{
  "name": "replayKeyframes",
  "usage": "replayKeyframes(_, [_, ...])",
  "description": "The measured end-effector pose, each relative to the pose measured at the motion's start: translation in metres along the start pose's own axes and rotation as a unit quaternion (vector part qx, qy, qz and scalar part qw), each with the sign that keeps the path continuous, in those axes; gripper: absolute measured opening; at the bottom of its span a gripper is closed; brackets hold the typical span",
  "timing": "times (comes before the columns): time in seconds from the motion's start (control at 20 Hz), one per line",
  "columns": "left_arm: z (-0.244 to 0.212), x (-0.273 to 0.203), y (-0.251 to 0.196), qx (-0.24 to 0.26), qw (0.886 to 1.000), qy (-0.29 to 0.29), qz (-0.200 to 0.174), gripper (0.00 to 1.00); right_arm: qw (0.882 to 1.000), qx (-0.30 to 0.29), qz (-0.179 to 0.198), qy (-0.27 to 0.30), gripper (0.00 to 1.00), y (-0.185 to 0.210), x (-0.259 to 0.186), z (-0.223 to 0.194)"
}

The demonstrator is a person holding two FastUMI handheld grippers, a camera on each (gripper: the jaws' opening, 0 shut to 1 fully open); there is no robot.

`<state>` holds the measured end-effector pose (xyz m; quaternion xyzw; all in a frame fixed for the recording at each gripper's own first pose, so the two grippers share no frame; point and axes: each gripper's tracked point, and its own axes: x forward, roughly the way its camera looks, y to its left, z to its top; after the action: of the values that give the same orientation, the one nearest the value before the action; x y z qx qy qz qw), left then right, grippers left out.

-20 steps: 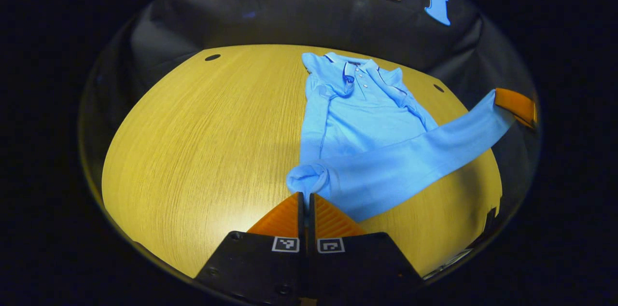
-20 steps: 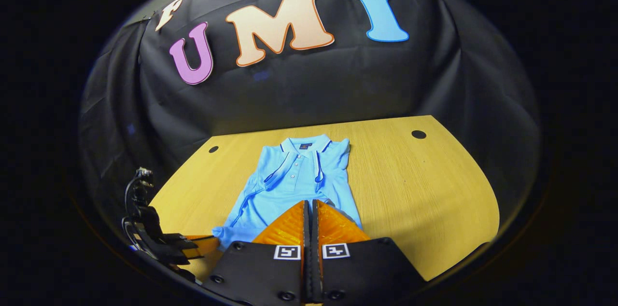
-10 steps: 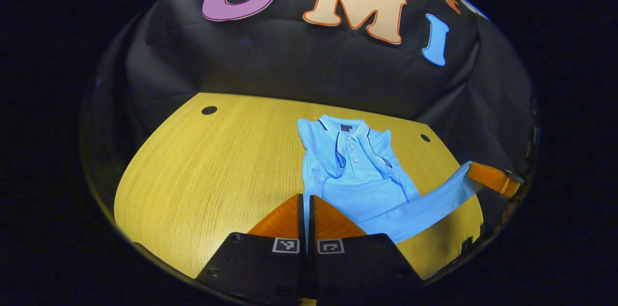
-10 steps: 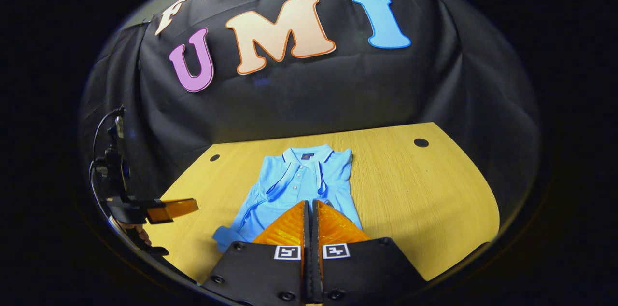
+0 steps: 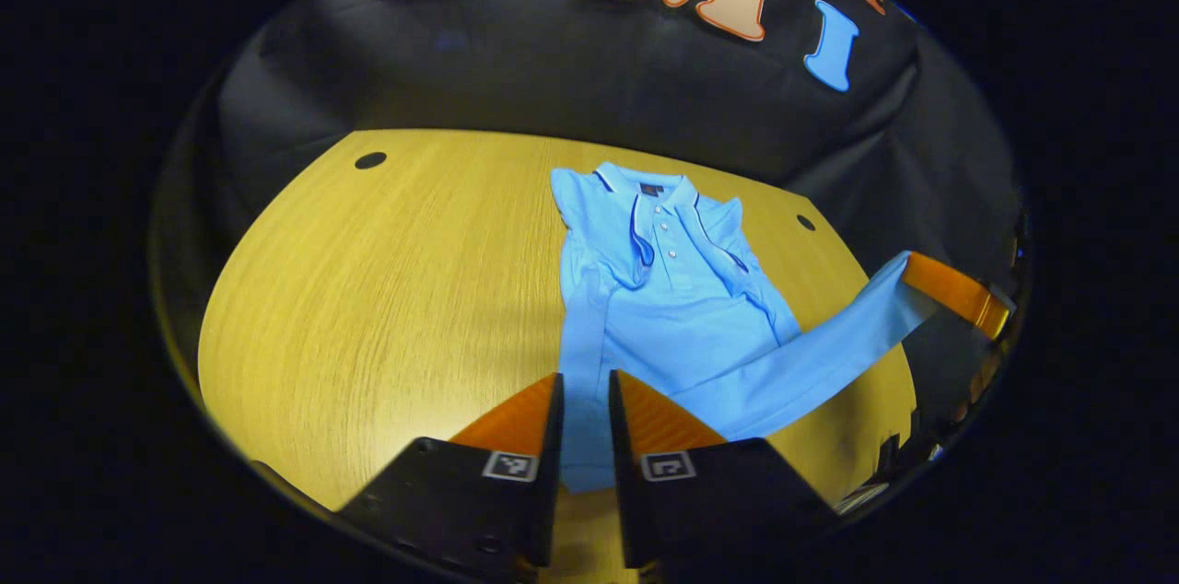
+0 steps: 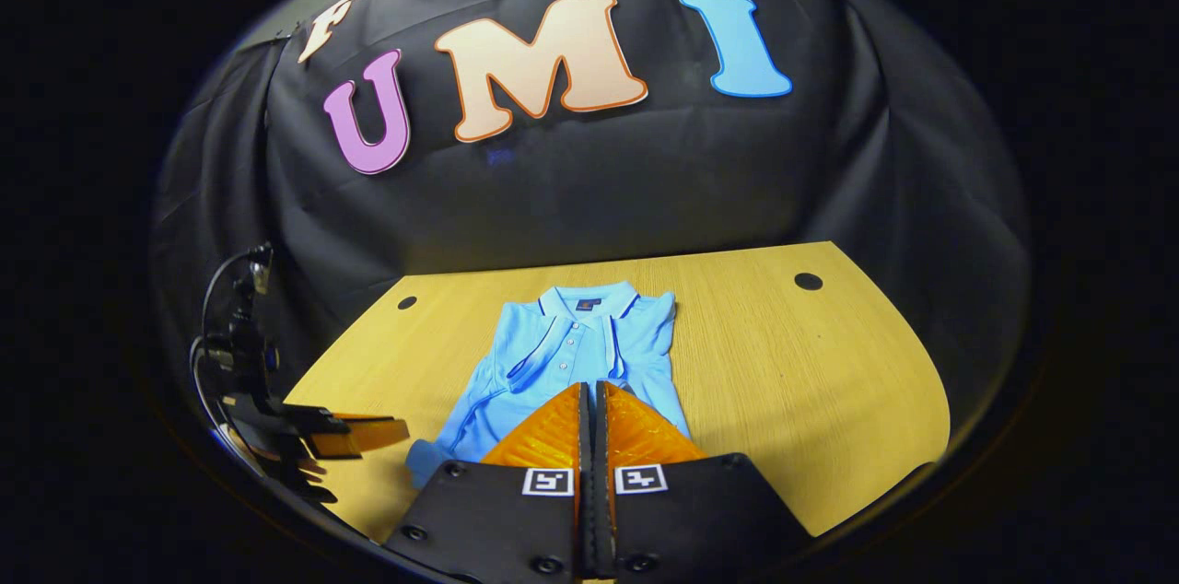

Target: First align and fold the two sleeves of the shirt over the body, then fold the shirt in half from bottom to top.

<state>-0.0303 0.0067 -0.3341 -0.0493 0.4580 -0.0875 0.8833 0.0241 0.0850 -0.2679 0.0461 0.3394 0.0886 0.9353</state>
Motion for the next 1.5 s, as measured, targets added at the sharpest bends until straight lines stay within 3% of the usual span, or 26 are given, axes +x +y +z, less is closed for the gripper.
replayKeyframes(0.05, [-0.008, 0.004, 0.002, 0.008, 1.0, 0.007, 0.003, 0.35, 1.0, 0.001, 0.0, 0.0, 0.02, 0.0, 0.0, -0.001])
replayKeyframes(0.1, [-0.018, 0.01, 0.005, 0.014, 1.0, 0.017, 0.008, 0.54, 1.0, 0.001, 0.0, 0.001, 0.02, 0.001, 0.001, -0.001])
replayKeyframes(0.15, [-0.024, 0.016, 0.007, 0.016, 0.999, 0.026, 0.012, 0.6, 1.0, 0.0, 0.0, 0.001, 0.02, 0.0, 0.001, -0.002])
replayKeyframes(0.2, [-0.034, 0.02, 0.01, 0.014, 0.999, 0.037, 0.018, 0.8, 1.0, -0.001, 0.0, 0.003, 0.02, -0.001, 0.001, -0.003])
replayKeyframes(0.35, [-0.038, 0.03, 0.015, 0.02, 0.999, 0.037, 0.029, 0.88, 1.0, -0.002, -0.001, 0.005, 0.02, -0.002, 0.001, -0.005])
replayKeyframes(0.45, [-0.043, 0.033, 0.013, 0.027, 0.998, 0.043, 0.03, 0.79, 1.0, -0.001, -0.001, 0.007, 0.02, -0.003, 0.0, -0.007])
replayKeyframes(0.5, [-0.044, 0.033, 0.021, 0.032, 0.997, 0.043, 0.048, 0.62, 1.0, -0.001, -0.001, 0.008, 0.02, -0.003, 0.001, -0.008])
replayKeyframes(0.6, [-0.043, 0.033, 0.012, 0.013, 0.999, 0.035, 0.038, 0.27, 1.0, -0.001, 0.001, 0.008, 0.02, -0.002, 0.001, -0.008])
replayKeyframes(0.7, [-0.041, 0.034, 0.012, 0.004, 0.999, 0.029, 0.043, 0.04, 1.0, -0.004, 0.003, 0.009, 0.02, -0.001, 0.001, -0.01])
replayKeyframes(0.75, [-0.041, 0.031, 0.013, 0.002, 0.998, 0.03, 0.048, 0.0, 1.0, -0.004, 0.005, 0.008, 0.02, 0.0, 0.0, -0.01])
replayKeyframes(1.2, [0.055, -0.001, -0.012, 0.011, 0.998, -0.056, 0.015, 0.0, 1.0, 0.011, 0.008, -0.009, 0.02, -0.005, 0.002, 0.006])
replayKeyframes(1.5, [0.1, 0.003, -0.013, 0.025, 0.997, -0.078, 0.011, 0.0, 1.0, 0.003, 0.012, -0.025, 0.02, -0.001, 0.019, 0.031])
